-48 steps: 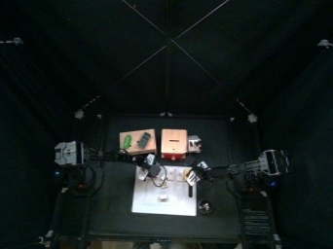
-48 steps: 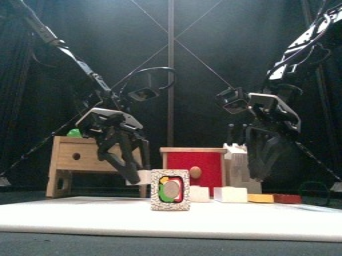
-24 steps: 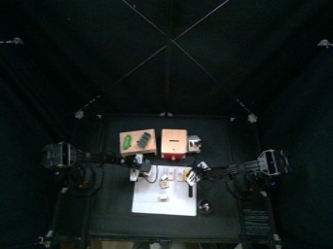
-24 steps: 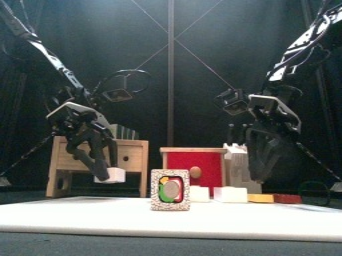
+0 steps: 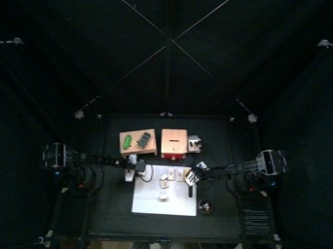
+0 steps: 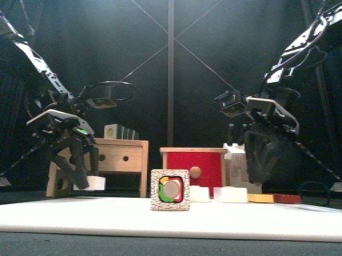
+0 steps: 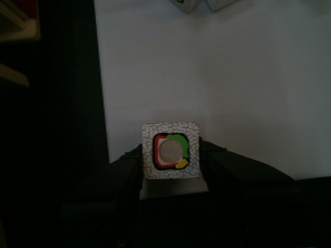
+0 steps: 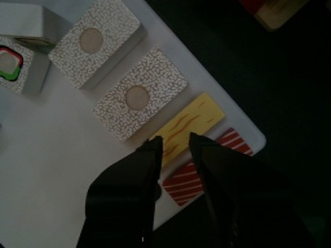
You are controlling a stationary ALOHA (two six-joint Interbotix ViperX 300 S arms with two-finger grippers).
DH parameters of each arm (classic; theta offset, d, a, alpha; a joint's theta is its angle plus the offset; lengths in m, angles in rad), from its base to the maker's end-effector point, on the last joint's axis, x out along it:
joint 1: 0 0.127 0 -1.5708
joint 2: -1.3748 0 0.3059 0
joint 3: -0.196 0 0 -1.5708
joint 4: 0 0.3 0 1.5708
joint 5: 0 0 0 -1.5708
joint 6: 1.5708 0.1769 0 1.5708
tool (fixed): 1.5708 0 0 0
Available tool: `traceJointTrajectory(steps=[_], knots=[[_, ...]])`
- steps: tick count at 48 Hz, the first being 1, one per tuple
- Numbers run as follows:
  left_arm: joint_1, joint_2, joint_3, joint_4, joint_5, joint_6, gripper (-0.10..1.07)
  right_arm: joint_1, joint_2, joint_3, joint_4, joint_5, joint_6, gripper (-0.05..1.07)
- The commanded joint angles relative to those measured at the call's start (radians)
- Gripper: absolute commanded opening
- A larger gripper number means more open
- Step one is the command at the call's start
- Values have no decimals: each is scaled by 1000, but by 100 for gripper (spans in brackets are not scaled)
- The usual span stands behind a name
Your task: Place piece of sushi to top left
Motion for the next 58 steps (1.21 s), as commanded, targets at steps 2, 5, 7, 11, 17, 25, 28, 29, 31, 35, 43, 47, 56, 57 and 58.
traceJointTrajectory(steps=[2,5,7,11,17,25,28,29,31,35,43,47,56,57,58], knots=[[11,-12,2,14,-8,0,71,0,-11,-20,-2,-3,2,70],[15,-11,8,29,-12,-2,72,-2,-11,-20,0,-3,2,70],[18,-9,12,40,-20,-2,72,-3,-11,-20,-2,-3,2,70],[18,-9,18,48,-28,-2,72,-3,-11,-21,-2,-3,2,70],[20,-8,18,48,-38,-2,74,-3,-9,-23,0,-3,2,70],[20,-8,17,46,-41,-2,80,-3,-6,-26,-2,-2,2,70],[20,-8,17,46,-41,-2,83,-3,-6,-26,-2,-2,2,70],[20,-8,18,46,-40,-2,84,-3,-6,-26,-2,-3,2,70],[20,-9,20,46,-37,-2,86,-3,-6,-28,-2,-2,2,70],[20,-9,21,46,-35,-2,89,-3,-6,-28,-2,-3,2,70],[20,-25,18,46,-35,-2,92,-3,-6,-28,-2,-3,2,70],[20,-40,18,46,-35,-2,92,-3,-6,-29,-2,-2,2,70],[12,-95,18,44,-34,-2,92,-3,-6,-32,-2,-3,2,70],[12,-100,18,46,-34,-2,92,-3,-6,-34,-2,-3,2,70],[12,-110,18,44,-34,-2,92,-3,-6,-34,-2,-3,2,70]])
